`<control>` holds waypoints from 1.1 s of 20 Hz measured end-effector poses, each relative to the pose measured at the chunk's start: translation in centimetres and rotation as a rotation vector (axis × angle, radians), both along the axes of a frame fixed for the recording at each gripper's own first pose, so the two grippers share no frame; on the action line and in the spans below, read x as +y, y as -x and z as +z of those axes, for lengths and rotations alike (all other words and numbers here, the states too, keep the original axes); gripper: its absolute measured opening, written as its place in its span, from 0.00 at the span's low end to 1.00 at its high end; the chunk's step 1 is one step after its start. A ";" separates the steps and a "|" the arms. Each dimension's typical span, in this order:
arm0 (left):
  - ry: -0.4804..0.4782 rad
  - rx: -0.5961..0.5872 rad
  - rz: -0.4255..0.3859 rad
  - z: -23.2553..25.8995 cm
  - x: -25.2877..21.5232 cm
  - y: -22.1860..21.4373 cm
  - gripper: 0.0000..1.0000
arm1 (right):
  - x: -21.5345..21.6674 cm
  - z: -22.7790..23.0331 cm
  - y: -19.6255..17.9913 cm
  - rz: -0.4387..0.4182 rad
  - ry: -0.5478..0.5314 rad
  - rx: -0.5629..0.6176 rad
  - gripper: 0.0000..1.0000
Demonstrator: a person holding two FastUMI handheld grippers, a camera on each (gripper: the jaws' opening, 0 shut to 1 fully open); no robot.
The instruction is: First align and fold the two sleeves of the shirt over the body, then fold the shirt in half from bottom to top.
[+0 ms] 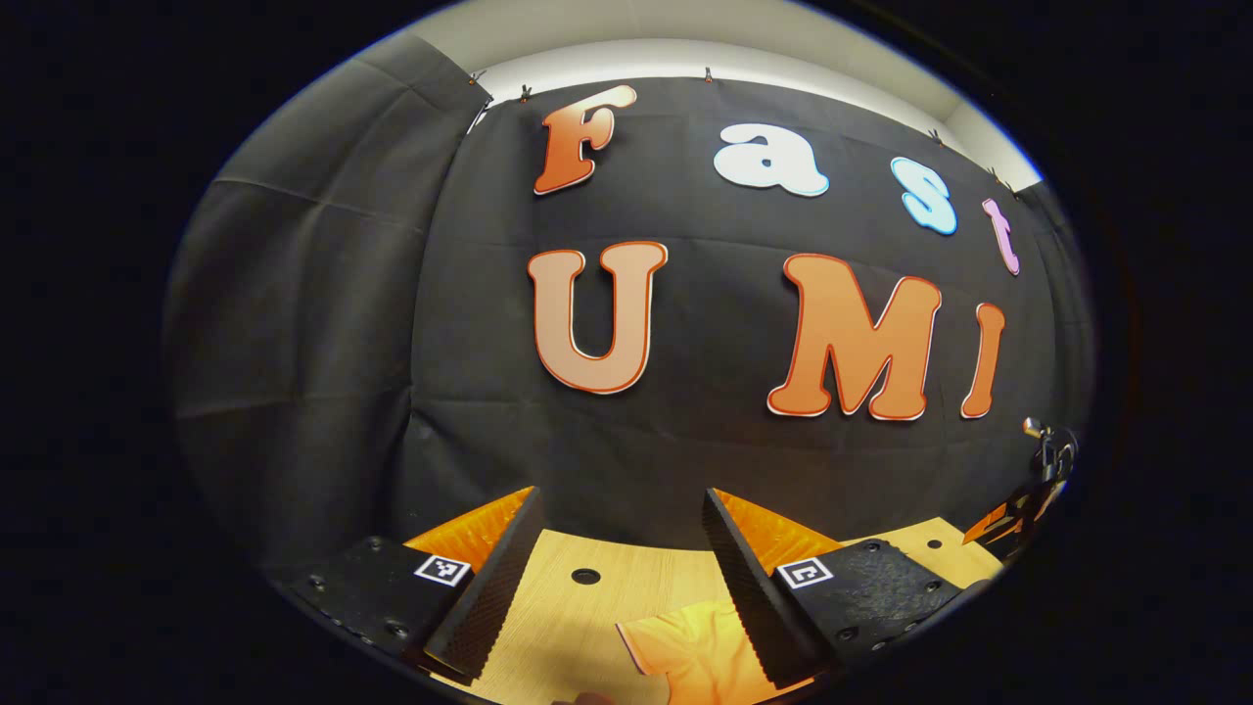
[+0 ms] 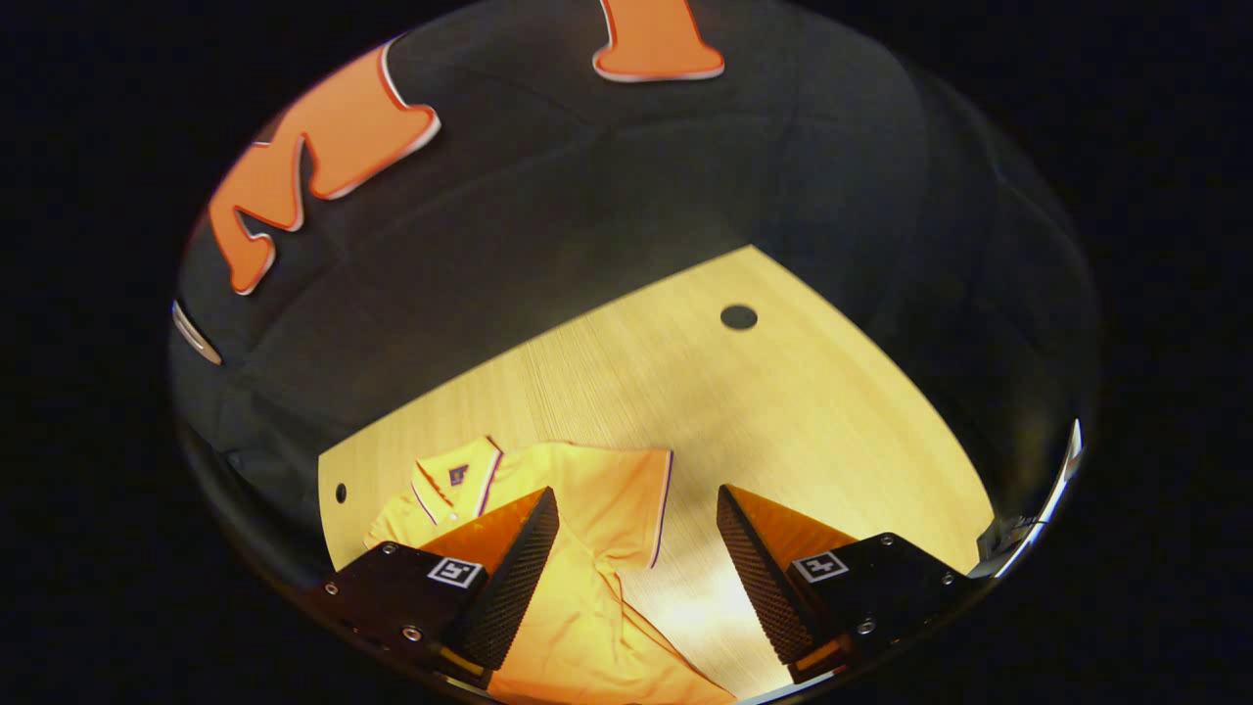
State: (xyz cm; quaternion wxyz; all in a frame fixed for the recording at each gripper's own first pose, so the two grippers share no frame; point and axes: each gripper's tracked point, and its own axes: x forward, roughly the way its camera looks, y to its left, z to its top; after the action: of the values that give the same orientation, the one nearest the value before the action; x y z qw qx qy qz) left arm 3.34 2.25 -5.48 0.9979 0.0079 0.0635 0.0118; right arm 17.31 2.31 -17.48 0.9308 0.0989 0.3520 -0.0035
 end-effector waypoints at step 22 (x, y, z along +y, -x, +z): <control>-0.040 0.099 0.039 -3.9 3.0 -0.3 0.98 | 1.6 -15.9 -5.6 -0.083 0.127 0.358 1.00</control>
State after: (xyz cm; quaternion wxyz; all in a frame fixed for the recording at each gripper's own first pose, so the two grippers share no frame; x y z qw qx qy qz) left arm 3.66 5.30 -9.36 0.9928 0.0272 0.1125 0.0319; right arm 22.91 3.93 -33.40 0.8568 0.0522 0.5065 -0.0817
